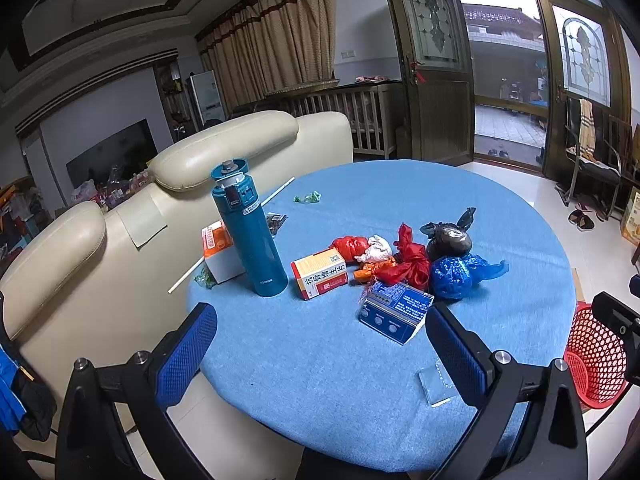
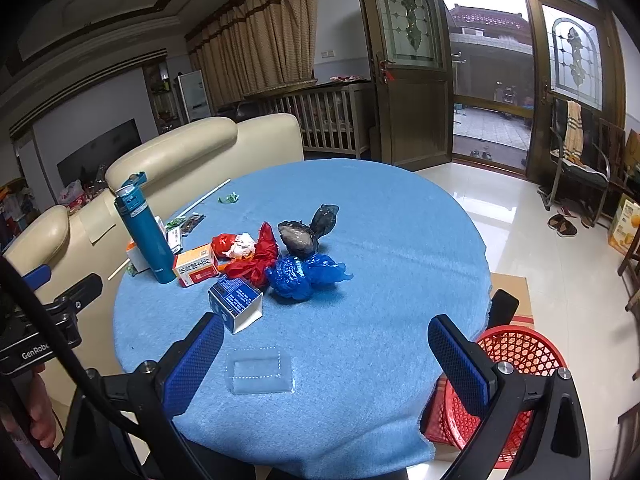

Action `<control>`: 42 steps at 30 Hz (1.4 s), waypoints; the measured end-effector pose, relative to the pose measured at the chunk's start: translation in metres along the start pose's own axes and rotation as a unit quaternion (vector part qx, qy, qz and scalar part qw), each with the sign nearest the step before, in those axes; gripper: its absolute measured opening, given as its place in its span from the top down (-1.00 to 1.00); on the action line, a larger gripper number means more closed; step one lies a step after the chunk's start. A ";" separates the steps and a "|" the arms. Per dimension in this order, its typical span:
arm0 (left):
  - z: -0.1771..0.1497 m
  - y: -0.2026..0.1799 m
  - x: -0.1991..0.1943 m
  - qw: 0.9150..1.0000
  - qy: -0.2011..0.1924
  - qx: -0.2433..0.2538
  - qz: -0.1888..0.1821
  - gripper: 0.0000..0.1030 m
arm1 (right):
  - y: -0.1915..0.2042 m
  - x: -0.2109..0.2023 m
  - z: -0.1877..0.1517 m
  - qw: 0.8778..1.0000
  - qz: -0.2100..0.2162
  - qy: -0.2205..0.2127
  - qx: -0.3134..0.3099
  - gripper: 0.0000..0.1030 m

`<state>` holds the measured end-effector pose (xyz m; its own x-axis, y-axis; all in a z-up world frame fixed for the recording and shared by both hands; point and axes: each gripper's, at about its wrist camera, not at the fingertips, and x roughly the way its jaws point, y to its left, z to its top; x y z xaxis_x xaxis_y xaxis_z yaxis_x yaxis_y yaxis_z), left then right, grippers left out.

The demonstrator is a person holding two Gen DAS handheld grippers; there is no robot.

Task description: Collect trash

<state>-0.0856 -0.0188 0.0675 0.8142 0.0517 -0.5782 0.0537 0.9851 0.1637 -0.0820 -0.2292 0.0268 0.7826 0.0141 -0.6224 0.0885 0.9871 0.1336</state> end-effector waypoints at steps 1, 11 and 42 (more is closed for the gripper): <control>0.000 0.000 0.000 1.000 0.001 0.000 0.000 -1.00 | 0.000 0.000 0.000 1.000 0.000 0.002 0.001 -1.00; -0.004 -0.001 0.007 1.000 0.014 0.001 -0.007 -1.00 | -0.003 0.007 -0.003 1.000 -0.002 -0.003 0.007 -1.00; -0.053 -0.102 0.128 0.929 0.133 0.164 -0.304 -1.00 | -0.082 0.104 -0.002 0.981 0.065 0.107 0.151 -1.00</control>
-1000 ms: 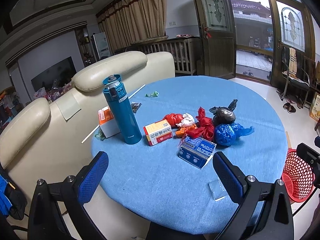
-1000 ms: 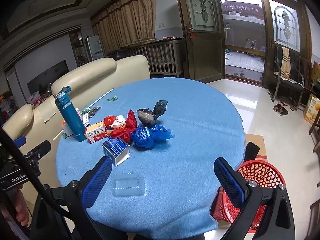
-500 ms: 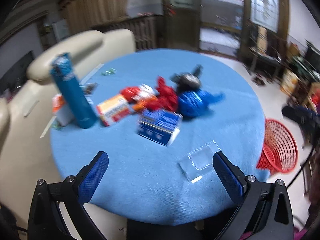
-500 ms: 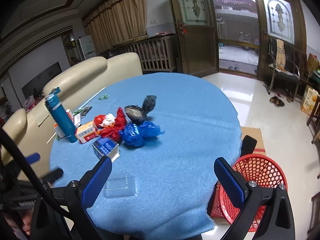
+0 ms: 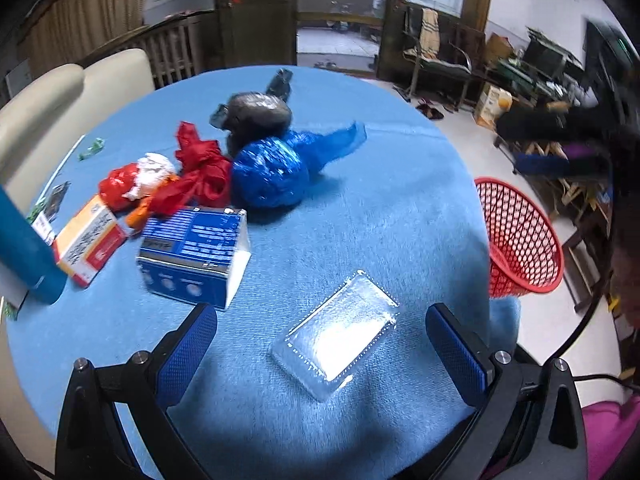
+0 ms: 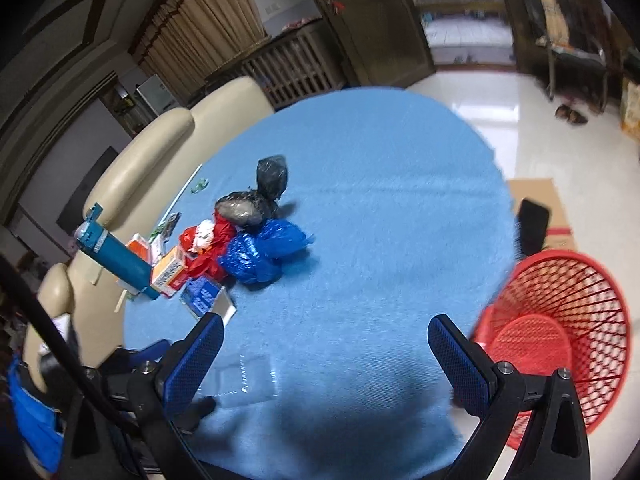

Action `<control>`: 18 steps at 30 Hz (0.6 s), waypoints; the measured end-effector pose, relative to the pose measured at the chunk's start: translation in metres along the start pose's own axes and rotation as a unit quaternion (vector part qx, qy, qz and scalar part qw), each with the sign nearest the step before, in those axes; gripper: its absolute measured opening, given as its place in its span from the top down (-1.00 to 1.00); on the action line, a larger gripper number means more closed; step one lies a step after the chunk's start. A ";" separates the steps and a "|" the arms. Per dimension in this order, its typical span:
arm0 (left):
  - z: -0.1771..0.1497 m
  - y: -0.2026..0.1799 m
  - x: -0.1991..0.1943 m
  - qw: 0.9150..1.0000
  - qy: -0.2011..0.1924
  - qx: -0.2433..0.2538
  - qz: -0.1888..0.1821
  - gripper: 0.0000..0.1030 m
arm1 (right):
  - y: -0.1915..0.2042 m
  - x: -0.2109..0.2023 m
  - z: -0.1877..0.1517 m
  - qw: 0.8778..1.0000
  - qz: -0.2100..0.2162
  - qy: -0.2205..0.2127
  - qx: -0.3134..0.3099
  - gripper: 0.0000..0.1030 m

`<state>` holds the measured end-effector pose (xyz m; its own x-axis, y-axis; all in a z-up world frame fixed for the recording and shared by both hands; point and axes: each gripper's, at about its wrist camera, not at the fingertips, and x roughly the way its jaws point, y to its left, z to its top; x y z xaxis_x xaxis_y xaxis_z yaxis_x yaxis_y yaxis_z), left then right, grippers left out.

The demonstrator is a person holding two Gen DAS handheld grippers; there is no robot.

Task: Collect trash
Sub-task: 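Grasp the clear plastic tray with the left tool while the right tool grasps the blue bag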

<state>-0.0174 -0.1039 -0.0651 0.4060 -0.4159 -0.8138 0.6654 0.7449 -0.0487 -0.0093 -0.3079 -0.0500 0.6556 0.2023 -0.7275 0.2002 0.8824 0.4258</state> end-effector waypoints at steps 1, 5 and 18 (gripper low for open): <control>-0.001 -0.001 0.003 1.000 0.001 0.003 -0.005 -1.00 | 0.002 0.008 0.004 1.000 0.012 0.015 0.002 -1.00; -0.007 -0.002 0.013 1.000 0.010 0.006 -0.024 -0.70 | 0.012 0.048 0.023 0.996 0.052 0.061 0.028 -1.00; -0.028 0.011 -0.008 1.000 -0.007 -0.012 -0.027 -0.14 | 0.056 0.172 0.053 0.983 0.064 0.136 0.105 -0.89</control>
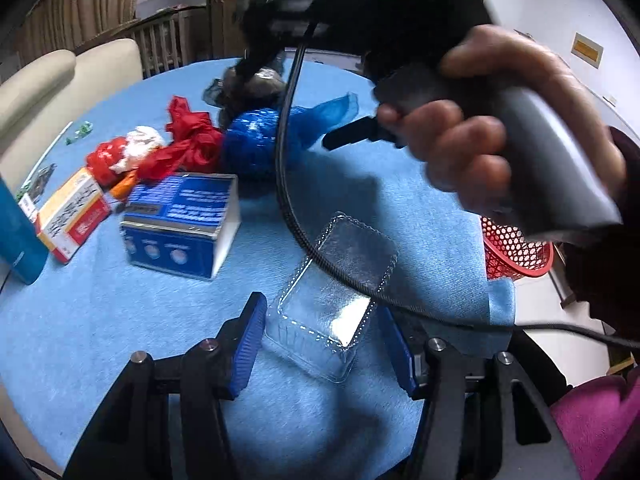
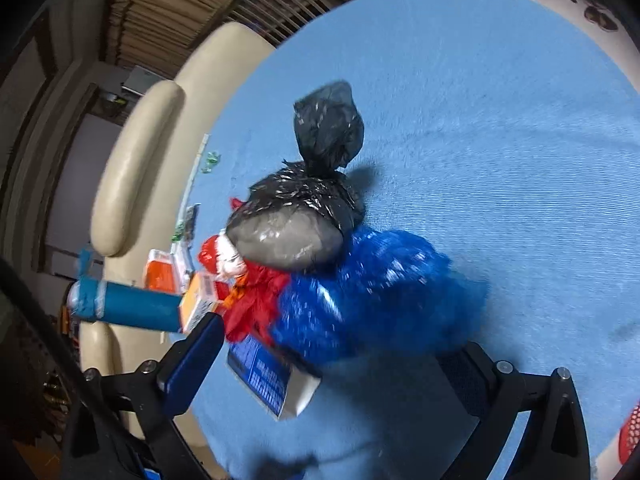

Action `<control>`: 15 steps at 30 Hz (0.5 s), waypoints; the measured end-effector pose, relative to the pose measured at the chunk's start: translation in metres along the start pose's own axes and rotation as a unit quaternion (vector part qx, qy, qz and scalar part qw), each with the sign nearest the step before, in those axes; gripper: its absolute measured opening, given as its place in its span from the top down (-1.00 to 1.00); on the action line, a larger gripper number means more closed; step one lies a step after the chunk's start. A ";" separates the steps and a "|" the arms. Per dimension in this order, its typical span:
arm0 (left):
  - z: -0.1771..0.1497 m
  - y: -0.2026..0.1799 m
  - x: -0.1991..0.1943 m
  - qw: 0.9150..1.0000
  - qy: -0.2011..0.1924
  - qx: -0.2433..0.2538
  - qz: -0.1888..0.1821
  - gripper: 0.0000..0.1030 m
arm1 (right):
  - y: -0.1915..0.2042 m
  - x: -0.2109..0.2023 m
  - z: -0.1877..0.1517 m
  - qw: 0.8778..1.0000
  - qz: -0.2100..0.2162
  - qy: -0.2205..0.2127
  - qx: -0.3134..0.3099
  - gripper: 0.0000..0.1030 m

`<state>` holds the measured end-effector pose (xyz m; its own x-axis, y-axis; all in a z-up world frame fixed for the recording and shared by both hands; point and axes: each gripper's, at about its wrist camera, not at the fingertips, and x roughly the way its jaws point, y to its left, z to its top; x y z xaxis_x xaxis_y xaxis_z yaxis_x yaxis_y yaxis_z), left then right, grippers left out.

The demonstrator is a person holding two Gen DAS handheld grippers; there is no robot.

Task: Collect trash
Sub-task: 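Grasp the clear plastic tray with the left tool while the right tool grasps the blue bag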

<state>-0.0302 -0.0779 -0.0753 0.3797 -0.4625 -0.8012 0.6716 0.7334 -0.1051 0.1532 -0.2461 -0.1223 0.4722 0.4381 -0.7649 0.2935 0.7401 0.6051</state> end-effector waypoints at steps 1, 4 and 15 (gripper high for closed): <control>-0.002 0.002 -0.004 1.000 -0.001 -0.003 0.003 -0.14 | 0.001 0.009 0.002 1.000 -0.011 0.004 0.006 -0.77; -0.014 0.008 -0.017 1.000 -0.002 -0.011 0.018 -0.14 | 0.002 0.029 0.005 0.999 -0.025 0.029 0.011 -0.46; -0.012 0.019 -0.046 0.996 -0.020 -0.028 0.078 -0.14 | -0.023 -0.007 -0.020 0.999 -0.027 -0.008 -0.031 -0.04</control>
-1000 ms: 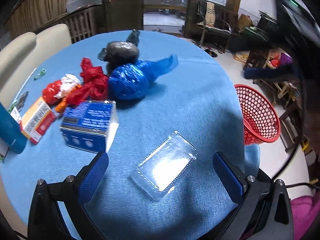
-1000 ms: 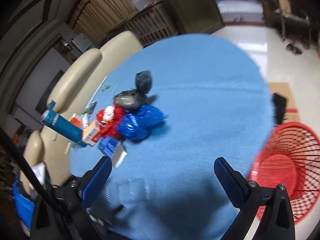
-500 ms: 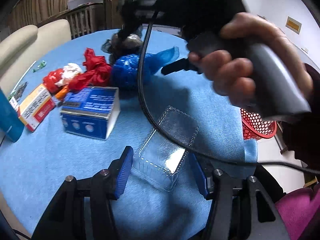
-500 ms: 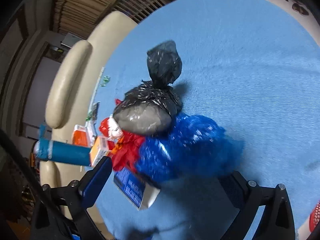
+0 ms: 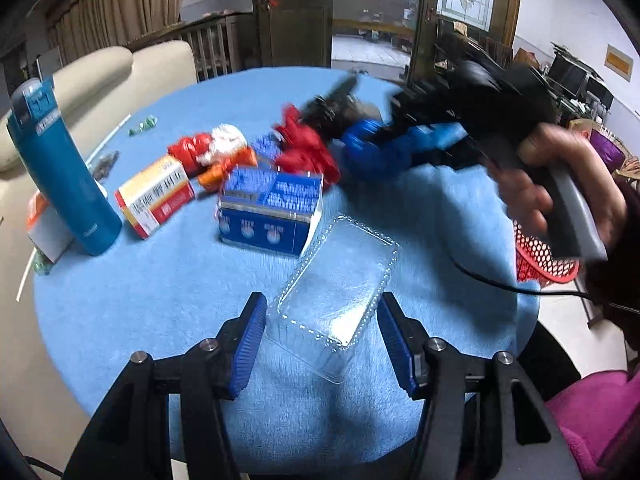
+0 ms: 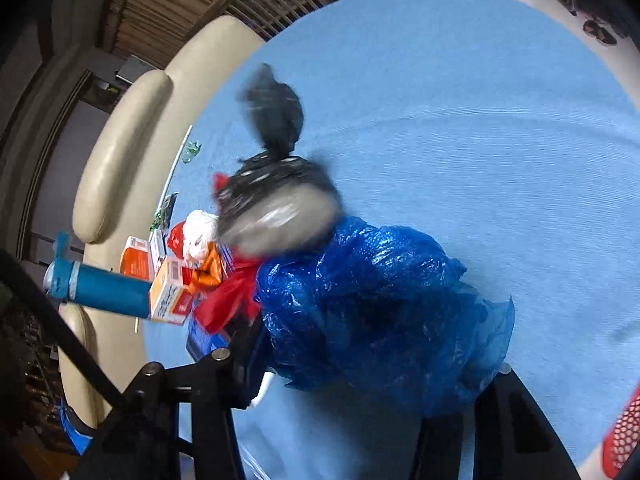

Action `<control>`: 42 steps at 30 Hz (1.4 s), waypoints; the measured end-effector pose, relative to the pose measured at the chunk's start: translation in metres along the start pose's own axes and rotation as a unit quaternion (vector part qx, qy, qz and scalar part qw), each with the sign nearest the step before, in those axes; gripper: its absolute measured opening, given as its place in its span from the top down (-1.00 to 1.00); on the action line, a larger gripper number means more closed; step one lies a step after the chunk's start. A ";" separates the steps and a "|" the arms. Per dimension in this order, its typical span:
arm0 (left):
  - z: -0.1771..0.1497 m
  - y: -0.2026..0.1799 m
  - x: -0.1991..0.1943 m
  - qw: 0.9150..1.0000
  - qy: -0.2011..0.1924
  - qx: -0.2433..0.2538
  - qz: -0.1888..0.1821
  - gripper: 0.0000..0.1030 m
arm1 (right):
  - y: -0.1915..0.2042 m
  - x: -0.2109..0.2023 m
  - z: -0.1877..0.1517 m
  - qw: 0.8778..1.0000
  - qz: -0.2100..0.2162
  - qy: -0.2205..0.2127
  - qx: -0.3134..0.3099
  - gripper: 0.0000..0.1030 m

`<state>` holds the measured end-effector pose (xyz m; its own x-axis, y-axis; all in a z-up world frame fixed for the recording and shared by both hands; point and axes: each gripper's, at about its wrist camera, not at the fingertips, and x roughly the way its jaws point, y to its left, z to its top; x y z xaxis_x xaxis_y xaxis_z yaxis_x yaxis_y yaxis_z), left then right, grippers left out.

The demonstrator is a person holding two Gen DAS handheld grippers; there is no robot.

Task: Collect trash
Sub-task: 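Grasp the clear plastic tray with the left tool while the right tool grasps the blue bag, then carry tray and blue bag to the red basket and release both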

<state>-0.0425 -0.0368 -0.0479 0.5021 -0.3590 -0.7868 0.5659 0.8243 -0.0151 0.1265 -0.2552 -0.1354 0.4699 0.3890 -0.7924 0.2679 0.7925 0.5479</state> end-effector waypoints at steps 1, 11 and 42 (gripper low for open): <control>0.003 -0.002 -0.002 1.000 -0.004 0.002 0.001 -0.14 | -0.003 -0.009 -0.005 1.000 -0.004 -0.006 -0.010 -0.04; 0.046 -0.039 0.003 0.999 -0.014 0.026 -0.012 -0.14 | -0.045 -0.095 -0.053 0.998 0.016 -0.038 -0.044 -0.04; 0.137 -0.287 0.107 0.973 0.082 0.179 -0.120 -0.25 | -0.240 -0.248 -0.109 0.979 -0.169 -0.108 -0.033 -0.28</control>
<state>-0.0617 -0.3720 -0.0431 0.2324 -0.4243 -0.8752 0.8608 0.5087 -0.0181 -0.1459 -0.4909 -0.0991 0.5323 -0.0024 -0.8465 0.3862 0.8906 0.2403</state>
